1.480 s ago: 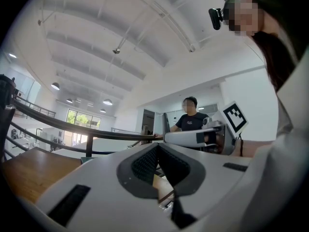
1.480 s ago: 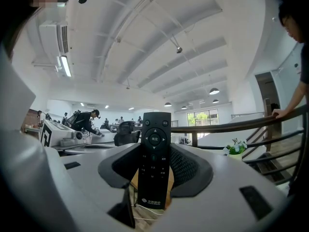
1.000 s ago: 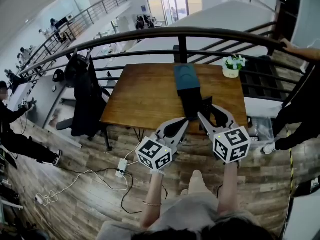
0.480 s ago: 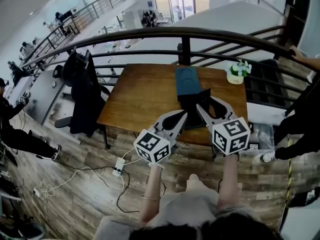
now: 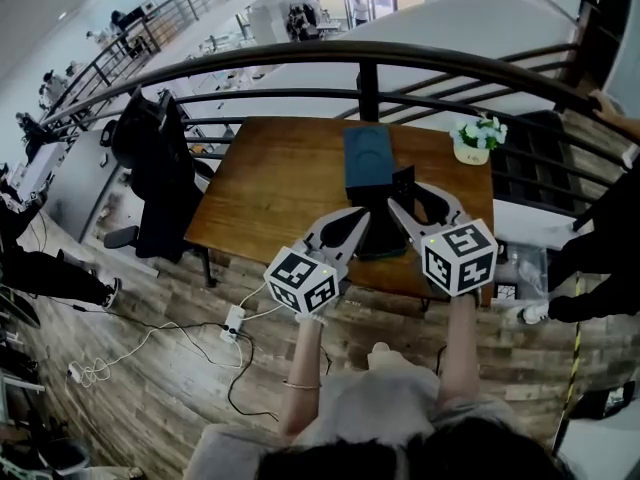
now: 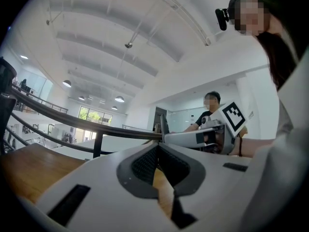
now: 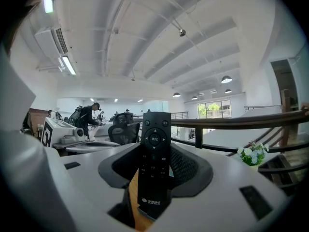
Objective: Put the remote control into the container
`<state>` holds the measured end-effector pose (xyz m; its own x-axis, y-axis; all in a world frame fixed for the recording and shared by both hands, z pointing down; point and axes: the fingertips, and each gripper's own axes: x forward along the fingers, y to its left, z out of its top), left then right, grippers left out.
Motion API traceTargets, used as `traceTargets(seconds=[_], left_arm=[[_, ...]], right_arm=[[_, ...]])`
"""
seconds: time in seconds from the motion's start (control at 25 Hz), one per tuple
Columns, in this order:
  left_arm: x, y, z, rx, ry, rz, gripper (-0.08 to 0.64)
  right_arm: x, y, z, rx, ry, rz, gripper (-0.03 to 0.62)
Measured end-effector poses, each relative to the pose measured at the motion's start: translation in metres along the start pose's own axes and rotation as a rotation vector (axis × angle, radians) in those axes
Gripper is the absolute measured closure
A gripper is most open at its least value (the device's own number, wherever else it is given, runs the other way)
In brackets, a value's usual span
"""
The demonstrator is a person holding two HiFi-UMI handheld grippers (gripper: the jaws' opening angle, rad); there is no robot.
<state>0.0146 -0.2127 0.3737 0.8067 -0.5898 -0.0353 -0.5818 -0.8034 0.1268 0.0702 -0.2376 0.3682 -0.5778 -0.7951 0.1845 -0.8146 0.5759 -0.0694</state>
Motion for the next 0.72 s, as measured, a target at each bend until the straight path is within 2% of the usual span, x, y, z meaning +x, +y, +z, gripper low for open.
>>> traceTargets(seconds=[0.36, 0.72], left_arm=[[0.008, 0.019, -0.018, -0.032, 0.038, 0.051, 0.556], [0.017, 0.052, -0.025, -0.046, 0.074, 0.038, 0.556]], right_arm=[[0.017, -0.017, -0.013, 0.031, 0.033, 0.03, 0.393], [0.052, -0.026, -0.022, 0.055, 0.071, 0.022, 0.393]])
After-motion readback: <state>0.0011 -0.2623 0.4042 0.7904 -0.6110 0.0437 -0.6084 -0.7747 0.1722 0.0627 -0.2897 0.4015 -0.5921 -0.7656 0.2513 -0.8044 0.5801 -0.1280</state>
